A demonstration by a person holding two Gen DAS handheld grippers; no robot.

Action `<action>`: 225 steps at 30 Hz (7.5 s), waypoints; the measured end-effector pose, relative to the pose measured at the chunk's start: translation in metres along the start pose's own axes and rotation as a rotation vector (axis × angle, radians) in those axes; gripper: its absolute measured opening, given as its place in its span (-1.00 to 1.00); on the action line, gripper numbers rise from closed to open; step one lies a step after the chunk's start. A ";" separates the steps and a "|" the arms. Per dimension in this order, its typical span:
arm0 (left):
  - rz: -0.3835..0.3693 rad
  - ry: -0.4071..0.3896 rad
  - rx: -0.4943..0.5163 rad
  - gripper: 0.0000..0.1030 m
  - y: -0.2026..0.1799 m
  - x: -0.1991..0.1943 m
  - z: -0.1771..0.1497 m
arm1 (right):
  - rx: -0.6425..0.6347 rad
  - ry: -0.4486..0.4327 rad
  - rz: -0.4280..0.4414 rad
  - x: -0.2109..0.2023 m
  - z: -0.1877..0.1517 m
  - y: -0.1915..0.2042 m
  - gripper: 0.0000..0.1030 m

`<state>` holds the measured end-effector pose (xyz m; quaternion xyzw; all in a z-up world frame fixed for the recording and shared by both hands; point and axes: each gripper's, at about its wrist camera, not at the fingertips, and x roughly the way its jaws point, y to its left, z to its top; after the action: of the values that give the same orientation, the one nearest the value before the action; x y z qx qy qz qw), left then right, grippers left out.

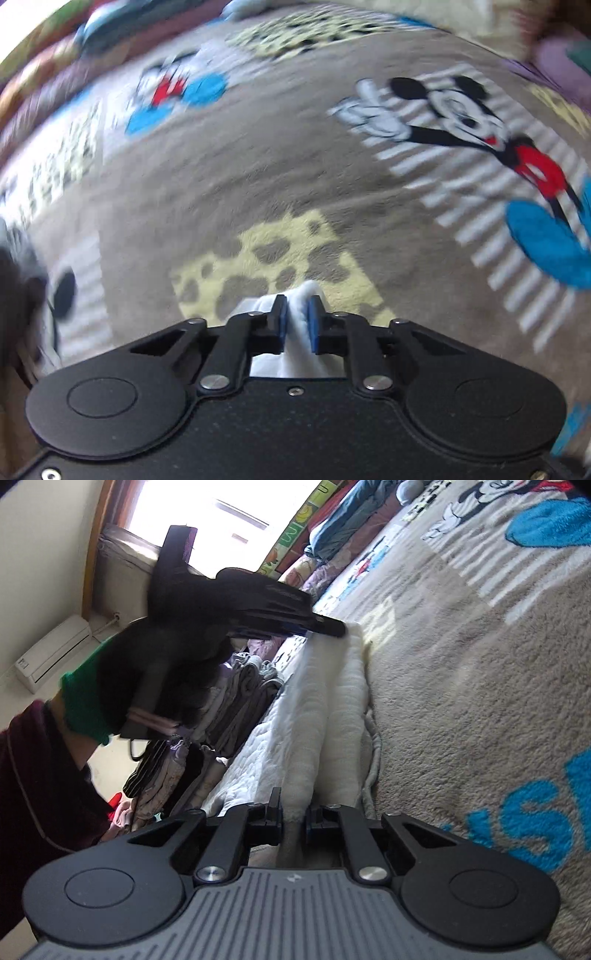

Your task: Fold clothes

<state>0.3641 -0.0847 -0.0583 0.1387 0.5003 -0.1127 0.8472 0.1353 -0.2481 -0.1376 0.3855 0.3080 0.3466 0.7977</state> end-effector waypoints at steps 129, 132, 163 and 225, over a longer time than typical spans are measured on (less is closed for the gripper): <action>-0.103 -0.490 -0.340 0.05 0.035 -0.120 -0.261 | -0.828 0.004 -0.452 0.012 -0.040 0.089 -0.64; -0.117 -0.522 -0.393 0.20 0.057 -0.135 -0.282 | -0.733 -0.088 -0.422 -0.024 -0.041 0.091 -0.15; -0.153 -0.675 -1.346 -0.83 0.260 -0.080 -0.344 | -0.112 -0.173 -0.224 -0.073 -0.031 -0.006 0.01; -0.237 -0.398 -0.175 -0.40 0.098 -0.121 -0.308 | -0.092 -0.011 -0.391 0.089 0.030 0.102 -0.89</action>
<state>0.0871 0.1205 -0.0820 -0.0199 0.3442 -0.1924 0.9188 0.1765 -0.1425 -0.0574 0.2835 0.3565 0.1966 0.8683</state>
